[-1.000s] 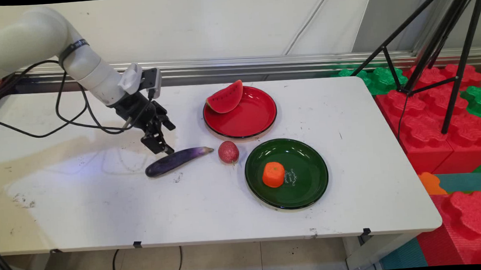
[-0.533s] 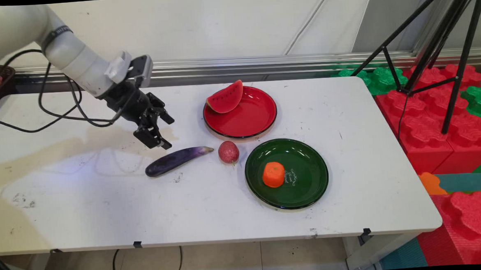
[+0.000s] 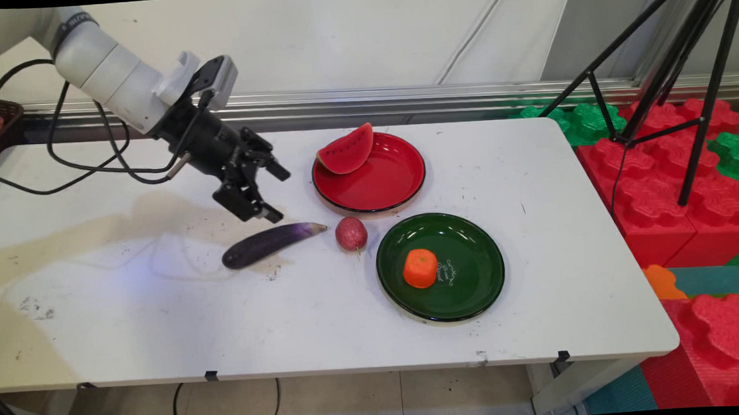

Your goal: Pick up the mandarin from the green plate

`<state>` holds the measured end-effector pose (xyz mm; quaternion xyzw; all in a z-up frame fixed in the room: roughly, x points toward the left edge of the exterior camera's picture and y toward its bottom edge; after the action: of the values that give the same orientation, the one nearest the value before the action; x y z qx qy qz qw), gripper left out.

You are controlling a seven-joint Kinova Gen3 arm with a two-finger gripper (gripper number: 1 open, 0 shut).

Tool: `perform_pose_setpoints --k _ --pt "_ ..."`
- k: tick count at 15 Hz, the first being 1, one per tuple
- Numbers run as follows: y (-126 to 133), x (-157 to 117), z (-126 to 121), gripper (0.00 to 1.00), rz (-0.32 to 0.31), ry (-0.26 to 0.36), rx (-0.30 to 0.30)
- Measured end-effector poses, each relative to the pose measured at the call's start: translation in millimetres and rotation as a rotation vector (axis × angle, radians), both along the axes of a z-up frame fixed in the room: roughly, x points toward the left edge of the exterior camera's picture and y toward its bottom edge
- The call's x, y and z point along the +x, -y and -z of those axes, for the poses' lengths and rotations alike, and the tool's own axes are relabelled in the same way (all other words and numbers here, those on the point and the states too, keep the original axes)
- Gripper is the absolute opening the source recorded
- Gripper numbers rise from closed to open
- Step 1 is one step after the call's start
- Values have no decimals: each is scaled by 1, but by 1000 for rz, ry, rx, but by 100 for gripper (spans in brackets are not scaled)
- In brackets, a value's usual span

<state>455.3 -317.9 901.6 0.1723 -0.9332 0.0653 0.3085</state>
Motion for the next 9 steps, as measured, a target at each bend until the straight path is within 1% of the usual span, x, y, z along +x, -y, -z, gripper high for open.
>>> perform_pose_setpoints --k 2,5,9 --pt "-1 -11 -5 100 14 -27 -7" --pt "-1 -36 -11 100 36 -66 -16" --pt "4 -64 -6 100 52 -78 -14"
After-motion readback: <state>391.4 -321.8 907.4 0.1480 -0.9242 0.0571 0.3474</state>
